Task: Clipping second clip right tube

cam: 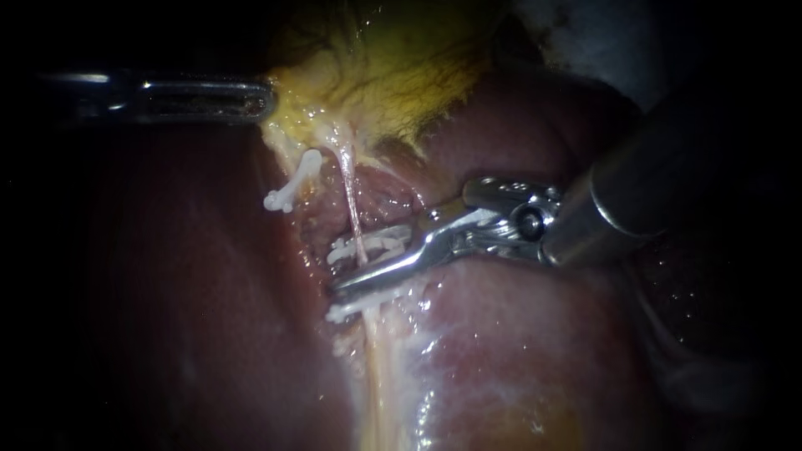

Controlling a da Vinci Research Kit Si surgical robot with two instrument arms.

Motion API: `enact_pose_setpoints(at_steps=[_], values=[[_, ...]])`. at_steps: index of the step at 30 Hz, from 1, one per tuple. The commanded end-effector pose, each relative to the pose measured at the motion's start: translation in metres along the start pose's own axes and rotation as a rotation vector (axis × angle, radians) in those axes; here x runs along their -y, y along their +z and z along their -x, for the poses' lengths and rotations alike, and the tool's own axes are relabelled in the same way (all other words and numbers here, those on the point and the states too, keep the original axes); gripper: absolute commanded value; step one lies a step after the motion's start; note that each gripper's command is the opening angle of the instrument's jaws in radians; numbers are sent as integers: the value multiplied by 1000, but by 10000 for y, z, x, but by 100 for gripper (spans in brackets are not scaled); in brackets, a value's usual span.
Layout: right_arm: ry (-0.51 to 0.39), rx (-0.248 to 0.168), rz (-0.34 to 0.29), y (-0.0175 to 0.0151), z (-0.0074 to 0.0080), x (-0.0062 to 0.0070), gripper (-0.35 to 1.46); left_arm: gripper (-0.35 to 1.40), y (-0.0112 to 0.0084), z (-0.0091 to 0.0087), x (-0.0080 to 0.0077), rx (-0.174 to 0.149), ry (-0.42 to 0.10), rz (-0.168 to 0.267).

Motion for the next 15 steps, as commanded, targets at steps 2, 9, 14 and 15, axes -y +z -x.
enact_pose_setpoints(at_steps=[2, 9, 14, 15], values=[[7, -10, -25, 1, 0, 6, 58, -35, 0, -1, -1, 0, 0, -1], [16, -29, -90, 8, -5, 24, 55, -35, 0, -1, -2, 0, 0, -1], [24, -34, -95, 7, -8, 25, 46, -35, 0, -1, -2, 0, 0, -1], [30, -34, -95, 7, -9, 25, 44, -35, 0, -1, -2, 0, 0, -1]])
